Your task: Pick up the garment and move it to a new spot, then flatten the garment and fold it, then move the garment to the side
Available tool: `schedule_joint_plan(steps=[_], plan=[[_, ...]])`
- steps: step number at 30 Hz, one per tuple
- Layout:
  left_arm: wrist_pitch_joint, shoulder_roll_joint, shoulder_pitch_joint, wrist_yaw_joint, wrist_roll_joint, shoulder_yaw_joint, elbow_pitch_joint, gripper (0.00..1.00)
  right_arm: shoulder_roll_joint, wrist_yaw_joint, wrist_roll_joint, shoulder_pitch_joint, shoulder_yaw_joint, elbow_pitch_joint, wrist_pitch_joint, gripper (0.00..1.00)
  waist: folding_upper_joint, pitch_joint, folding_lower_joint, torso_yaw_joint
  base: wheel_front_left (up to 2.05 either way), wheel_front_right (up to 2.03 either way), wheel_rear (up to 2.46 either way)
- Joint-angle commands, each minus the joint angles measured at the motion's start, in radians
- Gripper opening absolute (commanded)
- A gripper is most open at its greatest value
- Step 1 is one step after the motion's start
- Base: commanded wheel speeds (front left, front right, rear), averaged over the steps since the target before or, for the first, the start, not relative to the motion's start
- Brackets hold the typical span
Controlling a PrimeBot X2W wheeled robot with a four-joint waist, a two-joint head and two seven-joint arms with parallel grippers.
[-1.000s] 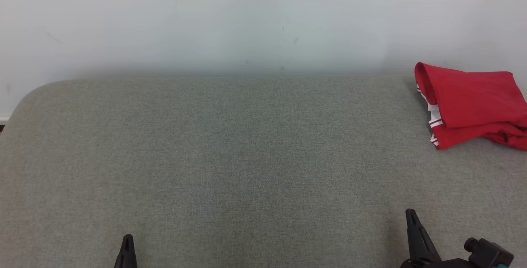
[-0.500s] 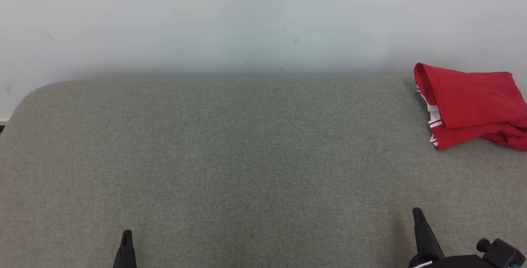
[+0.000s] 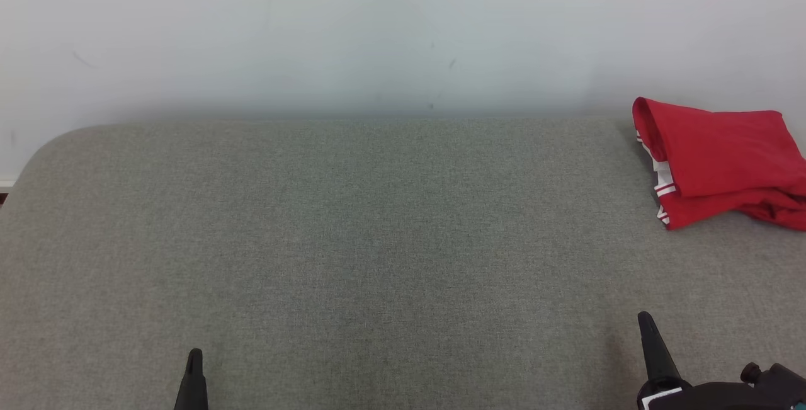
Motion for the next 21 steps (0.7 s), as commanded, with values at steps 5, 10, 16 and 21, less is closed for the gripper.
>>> schedule_joint_plan(steps=[5, 10, 16, 21], plan=[[0.012, 0.004, -0.023, -0.005, -0.082, 0.001, -0.016, 0.0, -0.009, -0.001, 0.077, -0.018, -0.013, -0.015, 0.022, 0.0, -0.0001, -0.001, 0.0, 0.0, 0.0, 0.0, 0.0], [0.022, 0.004, -0.025, -0.008, -0.137, 0.0, -0.019, 0.0, -0.009, -0.001, 0.133, -0.022, -0.021, -0.017, 0.039, 0.0, -0.0001, -0.002, 0.0, 0.0, 0.0, 0.0, 0.0], [0.033, 0.004, -0.026, -0.01, -0.199, 0.0, -0.022, 0.0, -0.01, -0.001, 0.195, -0.025, -0.031, -0.018, 0.058, 0.0, -0.0001, -0.003, 0.0, -0.001, 0.0, 0.0, 0.0], [0.042, 0.004, -0.028, -0.012, -0.249, 0.0, -0.025, 0.0, -0.01, -0.001, 0.247, -0.027, -0.039, -0.02, 0.074, 0.0, -0.0001, -0.004, 0.0, -0.001, 0.0, 0.0, 0.0]])
